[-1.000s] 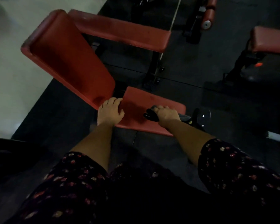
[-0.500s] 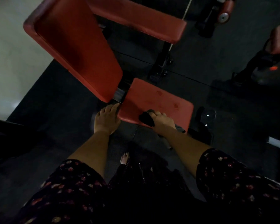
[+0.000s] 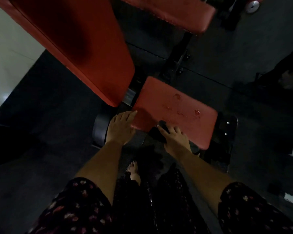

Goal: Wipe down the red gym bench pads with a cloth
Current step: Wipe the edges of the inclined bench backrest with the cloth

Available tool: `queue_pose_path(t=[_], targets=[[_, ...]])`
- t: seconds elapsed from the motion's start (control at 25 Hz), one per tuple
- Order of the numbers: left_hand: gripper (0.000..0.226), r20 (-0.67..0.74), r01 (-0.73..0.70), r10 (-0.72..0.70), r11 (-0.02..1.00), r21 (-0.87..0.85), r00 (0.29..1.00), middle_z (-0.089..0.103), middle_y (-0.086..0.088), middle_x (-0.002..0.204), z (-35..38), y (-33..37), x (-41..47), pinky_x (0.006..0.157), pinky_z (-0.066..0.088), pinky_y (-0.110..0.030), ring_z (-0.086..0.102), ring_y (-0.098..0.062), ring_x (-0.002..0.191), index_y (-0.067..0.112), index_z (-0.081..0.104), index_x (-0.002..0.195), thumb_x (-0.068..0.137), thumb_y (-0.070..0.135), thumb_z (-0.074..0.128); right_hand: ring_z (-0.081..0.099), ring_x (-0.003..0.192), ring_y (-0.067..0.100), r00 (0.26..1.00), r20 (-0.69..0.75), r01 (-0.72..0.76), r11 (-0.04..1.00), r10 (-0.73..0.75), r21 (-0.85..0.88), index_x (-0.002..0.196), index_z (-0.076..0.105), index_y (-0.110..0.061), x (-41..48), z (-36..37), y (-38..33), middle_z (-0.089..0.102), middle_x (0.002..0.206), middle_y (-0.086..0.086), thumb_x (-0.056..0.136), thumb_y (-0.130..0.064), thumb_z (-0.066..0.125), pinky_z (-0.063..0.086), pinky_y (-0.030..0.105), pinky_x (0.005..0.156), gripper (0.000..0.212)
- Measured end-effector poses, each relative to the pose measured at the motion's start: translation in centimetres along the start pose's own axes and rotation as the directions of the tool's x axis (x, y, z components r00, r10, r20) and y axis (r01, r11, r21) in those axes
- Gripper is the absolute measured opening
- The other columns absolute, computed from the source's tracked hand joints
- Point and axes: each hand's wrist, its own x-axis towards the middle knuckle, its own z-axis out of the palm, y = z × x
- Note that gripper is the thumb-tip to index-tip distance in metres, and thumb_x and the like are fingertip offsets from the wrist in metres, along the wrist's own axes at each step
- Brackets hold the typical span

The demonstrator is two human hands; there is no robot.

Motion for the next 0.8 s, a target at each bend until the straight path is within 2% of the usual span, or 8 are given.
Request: queue_pose_path(t=[0.12,0.28,0.36,0.48,0.56,0.64,0.72,0.8], targets=[[0.070,-0.051,0.000,0.001,1.000,0.020,0.999,0.028,-0.001,0.157,2.5,-0.3,1.3,0.116,0.024,-0.040,0.029,-0.023,0.142,0.028,0.016,0.155,0.094,0.034,0.049,0.028,0.136,0.034,0.994,-0.055,0.089,0.991,-0.095,-0.103,0.153,0.006,-0.039,2.1,1.8,1.5,0.013,0.160,0.003,0.092,-0.016,0.054,0.034,0.043,0.100,0.081],[0.068,-0.167,0.102,-0.116,0.991,-0.087,0.979,0.036,-0.005,0.153,5.9,-0.4,2.0,0.112,0.029,-0.044,0.036,-0.027,0.138,0.023,0.026,0.153,0.093,0.036,0.054,0.022,0.138,0.035,0.984,-0.094,0.130,0.972,-0.150,-0.197,0.152,0.004,-0.041,4.8,3.2,1.9,0.005,0.162,-0.004,0.096,-0.010,0.047,0.031,0.049,0.100,0.078],[0.067,-0.160,0.065,-0.080,0.993,-0.102,0.984,0.039,-0.006,0.151,8.5,-0.7,2.6,0.111,0.031,-0.047,0.041,-0.029,0.135,0.020,0.029,0.152,0.091,0.037,0.050,0.018,0.138,0.036,0.986,-0.092,0.121,0.972,-0.142,-0.202,0.151,0.001,-0.045,6.3,4.3,1.1,-0.001,0.162,-0.010,0.100,-0.015,0.041,0.031,0.052,0.097,0.071],[0.069,-0.152,0.053,-0.069,0.993,-0.102,0.986,0.041,-0.009,0.151,12.9,-1.9,3.9,0.113,0.030,-0.048,0.042,-0.030,0.135,0.016,0.033,0.151,0.086,0.037,0.043,0.011,0.141,0.040,0.965,-0.067,0.223,0.931,-0.252,-0.288,0.150,-0.002,-0.047,9.3,6.0,-0.2,-0.006,0.162,-0.009,0.104,-0.024,0.035,0.028,0.056,0.097,0.064],[0.070,-0.146,0.085,-0.104,0.988,-0.130,0.984,0.040,-0.010,0.151,15.6,-3.1,4.6,0.115,0.027,-0.048,0.041,-0.029,0.137,0.013,0.033,0.150,0.086,0.029,0.056,0.011,0.141,0.041,0.936,-0.082,0.287,0.880,-0.341,-0.379,0.151,-0.001,-0.044,11.5,6.3,-0.7,-0.005,0.163,-0.006,0.103,-0.024,0.036,0.029,0.060,0.097,0.064],[0.072,-0.209,0.111,-0.142,0.982,-0.151,0.968,0.044,-0.011,0.148,18.4,-4.4,5.4,0.115,0.028,-0.050,0.045,-0.030,0.134,0.011,0.037,0.148,0.084,0.027,0.066,0.014,0.140,0.042,0.907,-0.117,0.303,0.819,-0.405,-0.487,0.152,0.000,-0.041,14.4,6.9,-1.1,-0.003,0.163,-0.004,0.103,-0.021,0.038,0.032,0.060,0.095,0.065],[0.066,-0.239,0.165,-0.207,0.969,-0.182,0.949,0.044,-0.010,0.148,20.9,-5.5,6.8,0.116,0.025,-0.049,0.044,-0.028,0.135,0.012,0.037,0.148,0.089,0.034,0.056,0.018,0.137,0.043,0.906,-0.143,0.265,0.798,-0.398,-0.542,0.152,0.001,-0.040,17.2,7.8,-1.4,0.000,0.162,-0.002,0.103,-0.020,0.039,0.035,0.058,0.093,0.066],[0.067,-0.287,0.141,-0.202,0.965,-0.220,0.936,0.047,-0.009,0.146,23.0,-6.3,8.4,0.117,0.022,-0.049,0.044,-0.027,0.135,0.012,0.039,0.147,0.090,0.045,0.037,0.021,0.134,0.043,0.921,-0.211,0.183,0.843,-0.326,-0.506,0.153,0.003,-0.041,19.2,9.6,-1.8,0.002,0.162,-0.001,0.102,-0.020,0.040,0.037,0.057,0.092,0.066]])
